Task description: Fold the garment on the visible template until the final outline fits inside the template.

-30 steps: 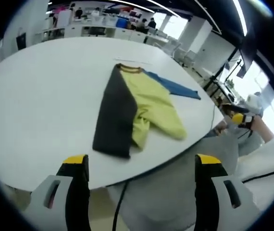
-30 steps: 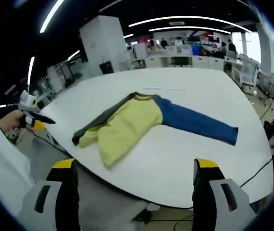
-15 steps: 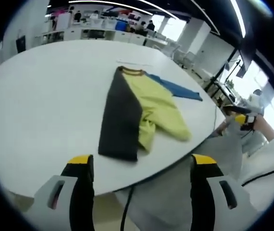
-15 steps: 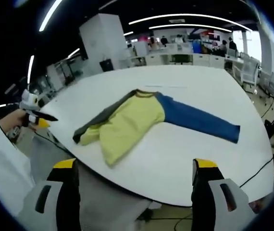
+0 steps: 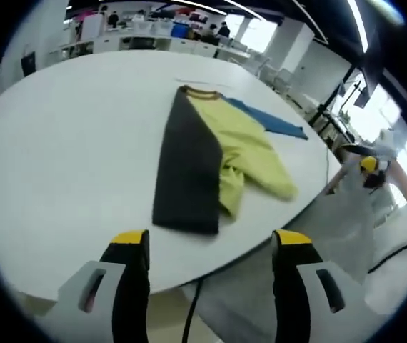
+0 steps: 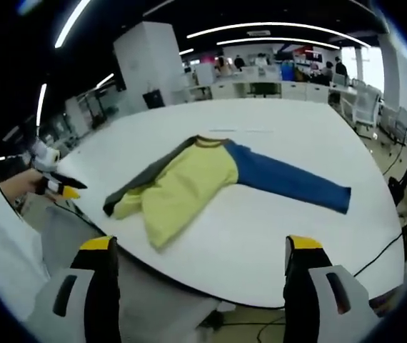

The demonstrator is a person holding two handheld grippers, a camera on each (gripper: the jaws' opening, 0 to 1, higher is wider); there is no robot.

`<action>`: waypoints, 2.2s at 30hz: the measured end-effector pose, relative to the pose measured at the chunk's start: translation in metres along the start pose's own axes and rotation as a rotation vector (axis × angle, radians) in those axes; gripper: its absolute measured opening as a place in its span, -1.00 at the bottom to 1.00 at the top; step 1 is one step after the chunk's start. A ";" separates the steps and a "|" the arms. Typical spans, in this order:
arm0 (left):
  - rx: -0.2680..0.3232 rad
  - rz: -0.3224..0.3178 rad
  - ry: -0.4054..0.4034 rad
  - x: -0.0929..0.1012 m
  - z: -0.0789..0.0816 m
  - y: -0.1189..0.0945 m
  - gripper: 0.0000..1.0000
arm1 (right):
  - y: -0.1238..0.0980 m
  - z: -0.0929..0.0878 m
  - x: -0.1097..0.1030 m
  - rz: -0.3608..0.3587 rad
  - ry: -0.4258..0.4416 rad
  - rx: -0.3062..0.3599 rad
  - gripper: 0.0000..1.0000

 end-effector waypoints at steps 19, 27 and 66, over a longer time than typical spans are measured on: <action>-0.022 0.009 0.027 -0.031 -0.007 0.024 0.07 | 0.010 0.005 0.001 -0.013 -0.007 -0.013 0.91; -0.031 0.013 0.036 -0.042 -0.009 0.034 -0.11 | 0.013 0.004 0.000 -0.017 -0.008 -0.018 0.91; -0.079 -0.013 0.027 -0.064 -0.023 0.067 -0.56 | 0.023 0.005 0.009 -0.035 -0.023 -0.079 0.90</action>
Point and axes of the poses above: the point that each gripper's makers call its tool centre point, and the gripper's own axes: y roughly forward along the fingers, x roughly to its right, z roughly out of its top, the point moved 2 cm from there along -y, roughly backward along the fingers, and after that the axes turned 8 degrees about y, right-handed, at the moved point
